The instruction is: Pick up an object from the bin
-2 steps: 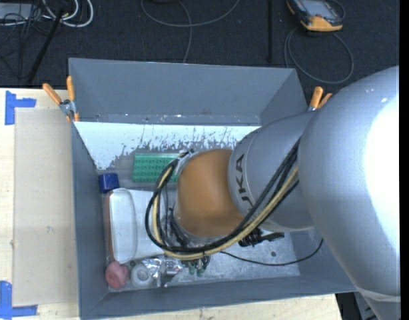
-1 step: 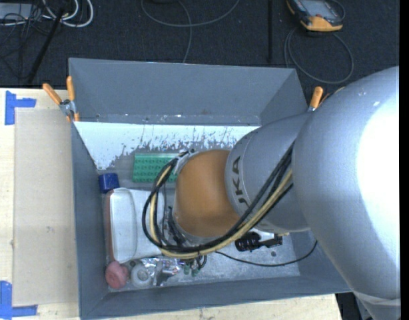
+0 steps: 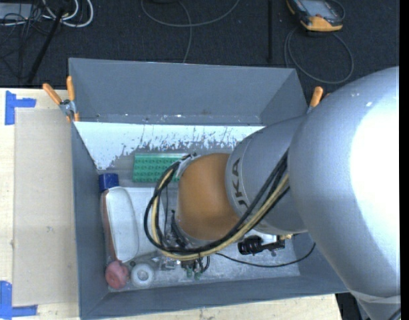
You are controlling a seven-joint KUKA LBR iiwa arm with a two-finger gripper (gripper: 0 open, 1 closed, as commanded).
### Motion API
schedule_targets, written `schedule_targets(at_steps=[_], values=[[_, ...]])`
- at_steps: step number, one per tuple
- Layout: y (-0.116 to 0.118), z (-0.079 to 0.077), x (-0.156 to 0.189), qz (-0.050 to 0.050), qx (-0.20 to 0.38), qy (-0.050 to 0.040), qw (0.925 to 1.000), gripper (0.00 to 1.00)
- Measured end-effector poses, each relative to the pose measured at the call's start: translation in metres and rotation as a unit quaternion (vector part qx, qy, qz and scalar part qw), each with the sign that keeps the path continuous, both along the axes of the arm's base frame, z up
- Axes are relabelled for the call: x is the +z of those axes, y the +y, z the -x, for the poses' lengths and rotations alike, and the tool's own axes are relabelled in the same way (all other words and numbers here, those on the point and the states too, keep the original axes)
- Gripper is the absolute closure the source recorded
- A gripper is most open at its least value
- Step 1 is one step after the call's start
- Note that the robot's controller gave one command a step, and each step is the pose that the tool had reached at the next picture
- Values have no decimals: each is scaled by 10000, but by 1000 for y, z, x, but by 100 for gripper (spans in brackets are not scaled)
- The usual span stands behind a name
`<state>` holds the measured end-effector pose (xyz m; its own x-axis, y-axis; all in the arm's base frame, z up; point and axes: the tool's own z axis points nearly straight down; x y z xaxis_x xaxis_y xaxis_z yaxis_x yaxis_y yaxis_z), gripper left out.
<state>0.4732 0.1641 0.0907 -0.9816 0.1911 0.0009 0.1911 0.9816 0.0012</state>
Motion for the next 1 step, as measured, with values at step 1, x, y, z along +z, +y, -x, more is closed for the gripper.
schedule_targets(at_steps=[1], values=[[0,0,42,4,5,-5,10000,100]])
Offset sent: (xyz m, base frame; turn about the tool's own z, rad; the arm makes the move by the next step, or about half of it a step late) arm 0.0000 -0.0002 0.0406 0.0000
